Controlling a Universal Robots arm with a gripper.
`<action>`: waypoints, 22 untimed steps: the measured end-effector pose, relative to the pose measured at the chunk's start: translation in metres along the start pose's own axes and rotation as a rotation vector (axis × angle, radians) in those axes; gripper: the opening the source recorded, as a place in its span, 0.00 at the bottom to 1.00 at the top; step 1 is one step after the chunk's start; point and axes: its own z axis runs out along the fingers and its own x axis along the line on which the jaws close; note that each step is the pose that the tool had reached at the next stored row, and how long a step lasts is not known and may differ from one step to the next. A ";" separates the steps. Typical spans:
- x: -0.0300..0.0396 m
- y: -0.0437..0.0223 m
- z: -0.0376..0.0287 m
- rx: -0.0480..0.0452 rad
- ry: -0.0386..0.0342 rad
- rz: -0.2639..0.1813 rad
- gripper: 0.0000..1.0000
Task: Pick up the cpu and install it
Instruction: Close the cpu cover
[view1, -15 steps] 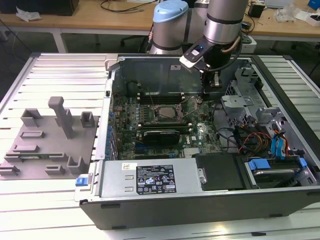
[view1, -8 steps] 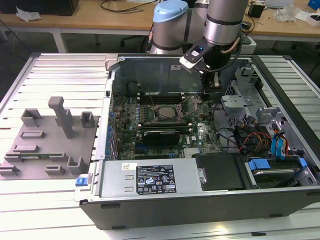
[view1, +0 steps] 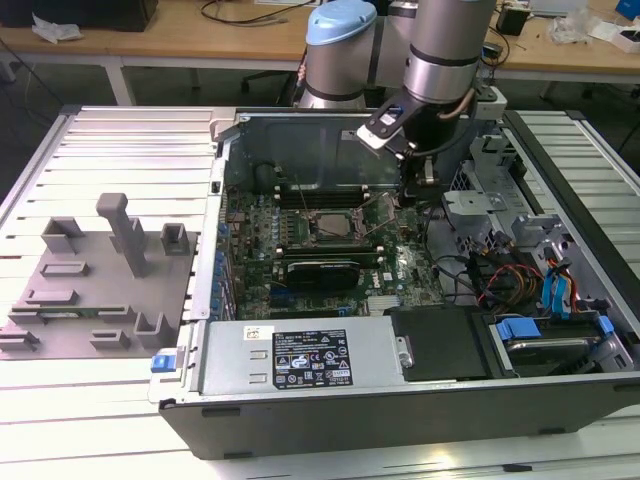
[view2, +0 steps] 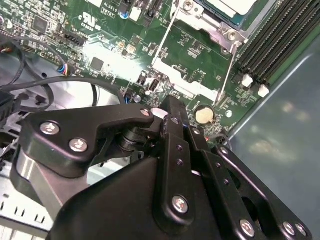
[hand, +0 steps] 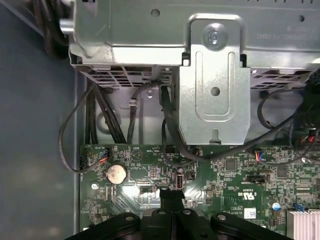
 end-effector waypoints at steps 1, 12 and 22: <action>0.0001 -0.0001 0.0037 0.0004 0.0000 0.000 0.11; 0.0004 -0.0003 0.0115 0.0007 0.0057 0.000 0.11; 0.0005 -0.0167 0.0112 -0.0172 0.0059 0.001 0.11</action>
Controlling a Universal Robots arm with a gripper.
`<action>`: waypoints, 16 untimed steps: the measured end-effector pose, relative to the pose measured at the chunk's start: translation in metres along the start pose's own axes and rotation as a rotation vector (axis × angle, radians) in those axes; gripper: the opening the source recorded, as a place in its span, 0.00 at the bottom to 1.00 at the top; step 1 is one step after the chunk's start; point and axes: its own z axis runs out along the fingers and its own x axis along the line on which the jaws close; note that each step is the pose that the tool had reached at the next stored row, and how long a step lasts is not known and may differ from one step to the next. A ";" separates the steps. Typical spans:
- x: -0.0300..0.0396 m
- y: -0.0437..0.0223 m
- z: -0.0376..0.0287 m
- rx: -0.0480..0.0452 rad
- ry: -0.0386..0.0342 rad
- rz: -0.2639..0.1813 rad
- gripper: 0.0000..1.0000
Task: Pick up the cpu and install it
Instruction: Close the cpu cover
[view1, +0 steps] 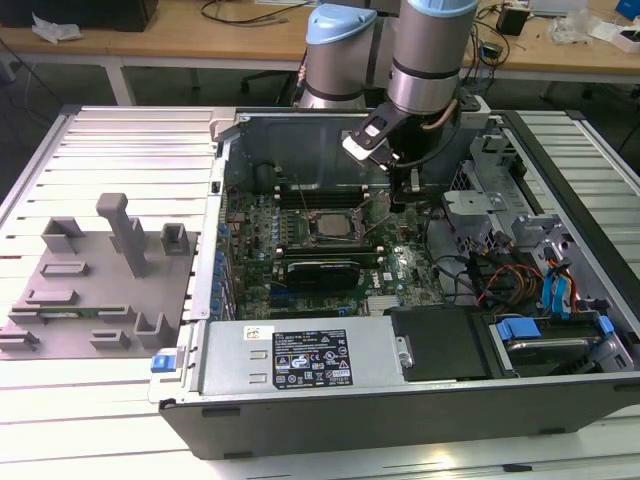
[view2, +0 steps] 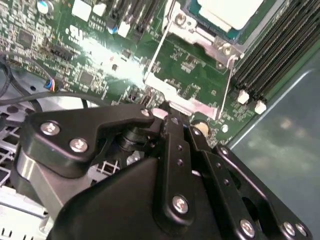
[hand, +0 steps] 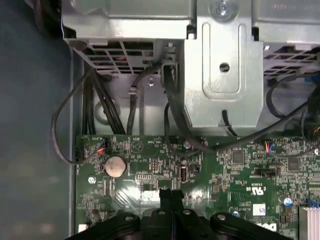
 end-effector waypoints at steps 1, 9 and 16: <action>0.0000 -0.0019 -0.0001 -0.0029 -0.0001 0.000 0.11; 0.0001 -0.0201 -0.0011 -0.0342 -0.0003 0.001 0.11; 0.0003 -0.0343 -0.0020 -0.0635 -0.0003 0.002 0.11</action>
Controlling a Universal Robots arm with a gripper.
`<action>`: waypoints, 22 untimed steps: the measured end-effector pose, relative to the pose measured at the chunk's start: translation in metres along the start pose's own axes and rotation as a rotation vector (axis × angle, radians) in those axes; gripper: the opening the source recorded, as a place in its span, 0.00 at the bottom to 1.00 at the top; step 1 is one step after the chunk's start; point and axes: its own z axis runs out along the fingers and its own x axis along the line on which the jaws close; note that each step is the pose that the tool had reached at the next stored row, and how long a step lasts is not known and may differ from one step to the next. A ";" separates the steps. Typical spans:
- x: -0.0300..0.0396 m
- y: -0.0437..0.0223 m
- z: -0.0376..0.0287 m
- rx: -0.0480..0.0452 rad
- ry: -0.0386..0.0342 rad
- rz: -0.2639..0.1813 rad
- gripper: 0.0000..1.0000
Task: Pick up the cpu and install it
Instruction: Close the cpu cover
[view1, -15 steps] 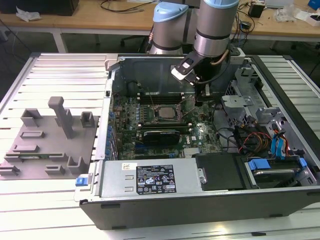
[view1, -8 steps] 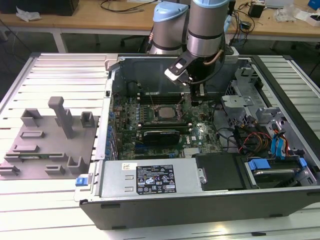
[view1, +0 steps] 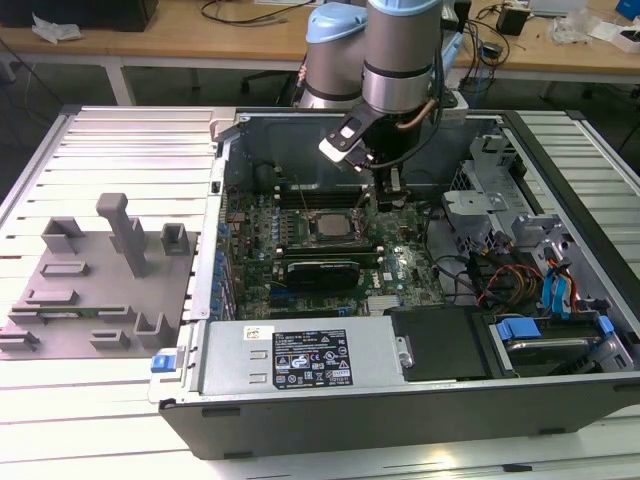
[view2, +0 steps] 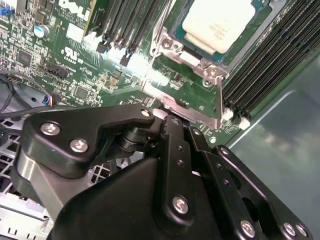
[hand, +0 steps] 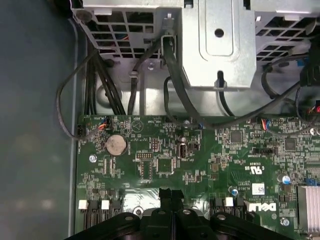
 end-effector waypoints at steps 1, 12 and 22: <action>0.0000 -0.0042 -0.0005 -0.0084 -0.0001 0.000 0.11; 0.0001 -0.0305 -0.0032 -0.0360 -0.0003 0.001 0.11; 0.0001 -0.0303 -0.0018 0.0742 0.0002 -0.002 0.11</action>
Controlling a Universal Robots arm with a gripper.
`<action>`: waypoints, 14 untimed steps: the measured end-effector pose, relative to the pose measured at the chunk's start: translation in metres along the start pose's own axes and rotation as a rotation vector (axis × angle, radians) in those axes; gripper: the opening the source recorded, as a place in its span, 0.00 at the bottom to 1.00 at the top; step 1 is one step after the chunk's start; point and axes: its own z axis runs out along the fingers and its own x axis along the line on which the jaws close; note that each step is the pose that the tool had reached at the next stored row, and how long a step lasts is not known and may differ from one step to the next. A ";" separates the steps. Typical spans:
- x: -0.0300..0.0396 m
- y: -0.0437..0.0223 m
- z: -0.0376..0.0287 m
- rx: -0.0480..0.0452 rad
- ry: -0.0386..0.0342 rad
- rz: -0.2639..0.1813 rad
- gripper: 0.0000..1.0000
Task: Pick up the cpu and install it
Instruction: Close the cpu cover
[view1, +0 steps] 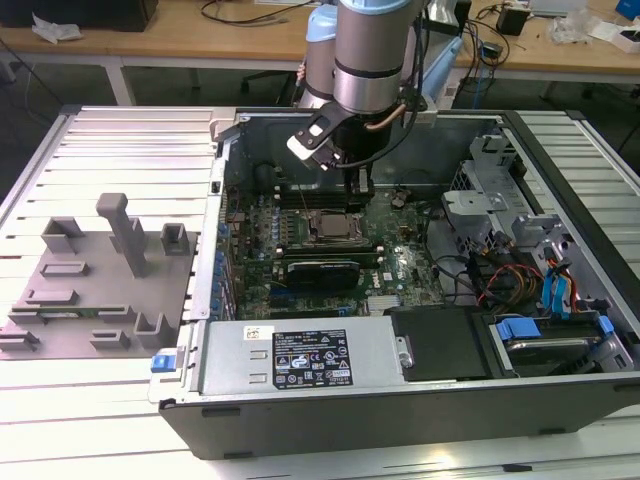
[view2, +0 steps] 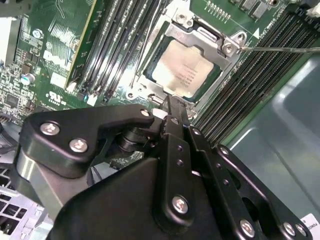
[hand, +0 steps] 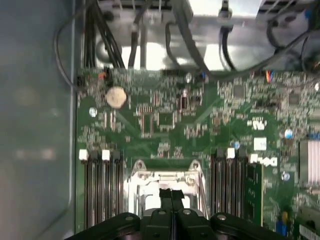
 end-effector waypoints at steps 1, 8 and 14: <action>0.0000 0.0000 0.0000 0.0005 0.0000 0.000 0.11; 0.0001 -0.0060 0.0019 0.0012 0.0003 0.000 0.11; 0.0002 -0.0155 0.0063 0.0012 0.0002 0.000 0.11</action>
